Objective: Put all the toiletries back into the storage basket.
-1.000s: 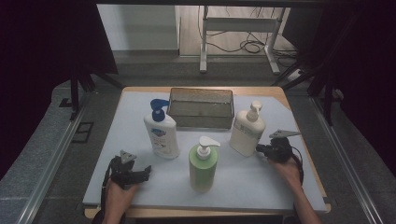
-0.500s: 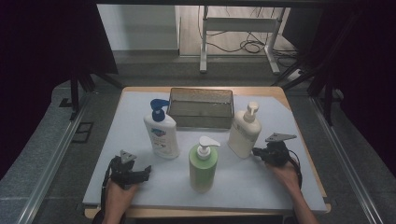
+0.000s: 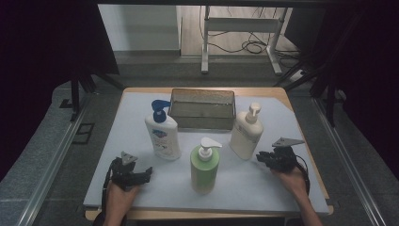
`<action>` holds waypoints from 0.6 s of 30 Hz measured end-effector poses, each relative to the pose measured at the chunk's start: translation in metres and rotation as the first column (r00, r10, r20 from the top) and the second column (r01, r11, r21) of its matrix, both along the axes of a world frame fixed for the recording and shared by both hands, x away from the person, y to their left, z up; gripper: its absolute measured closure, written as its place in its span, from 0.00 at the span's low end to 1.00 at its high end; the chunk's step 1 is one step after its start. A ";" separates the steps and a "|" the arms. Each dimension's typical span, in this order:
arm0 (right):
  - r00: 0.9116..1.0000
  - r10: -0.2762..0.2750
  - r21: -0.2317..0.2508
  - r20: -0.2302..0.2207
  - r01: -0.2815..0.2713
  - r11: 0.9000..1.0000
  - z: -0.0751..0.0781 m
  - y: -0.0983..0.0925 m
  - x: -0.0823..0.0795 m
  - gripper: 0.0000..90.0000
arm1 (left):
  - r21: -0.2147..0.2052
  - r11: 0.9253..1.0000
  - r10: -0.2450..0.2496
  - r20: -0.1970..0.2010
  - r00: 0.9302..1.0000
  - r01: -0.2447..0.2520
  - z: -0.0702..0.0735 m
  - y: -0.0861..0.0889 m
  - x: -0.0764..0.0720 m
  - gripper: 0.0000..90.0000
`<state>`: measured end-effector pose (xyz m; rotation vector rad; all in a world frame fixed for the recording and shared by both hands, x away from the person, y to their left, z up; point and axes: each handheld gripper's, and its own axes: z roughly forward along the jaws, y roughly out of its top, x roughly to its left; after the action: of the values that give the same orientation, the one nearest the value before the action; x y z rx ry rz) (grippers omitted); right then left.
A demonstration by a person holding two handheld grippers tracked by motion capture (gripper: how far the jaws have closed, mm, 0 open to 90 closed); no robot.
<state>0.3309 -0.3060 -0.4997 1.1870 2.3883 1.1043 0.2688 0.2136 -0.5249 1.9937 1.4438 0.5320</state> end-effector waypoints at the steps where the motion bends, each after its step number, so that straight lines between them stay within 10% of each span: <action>1: 1.000 0.000 0.000 0.000 0.000 1.000 0.000 0.000 0.000 0.79 | 0.000 1.000 0.000 0.000 1.000 0.000 0.000 0.000 0.000 0.13; 12: 0.999 0.025 -0.039 0.044 -0.024 0.999 0.015 0.013 -0.018 0.41 | 0.000 1.000 0.000 0.001 1.000 0.000 0.000 0.000 0.000 0.13; 18: 0.996 0.055 -0.049 0.073 -0.052 0.997 0.025 0.021 -0.021 0.36 | 0.001 1.000 0.000 0.001 1.000 0.000 0.000 0.000 0.000 0.13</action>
<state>0.3095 -0.2849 -0.4750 1.0543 2.3891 1.0827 0.2687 0.2137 -0.5250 1.9942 1.4430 0.5330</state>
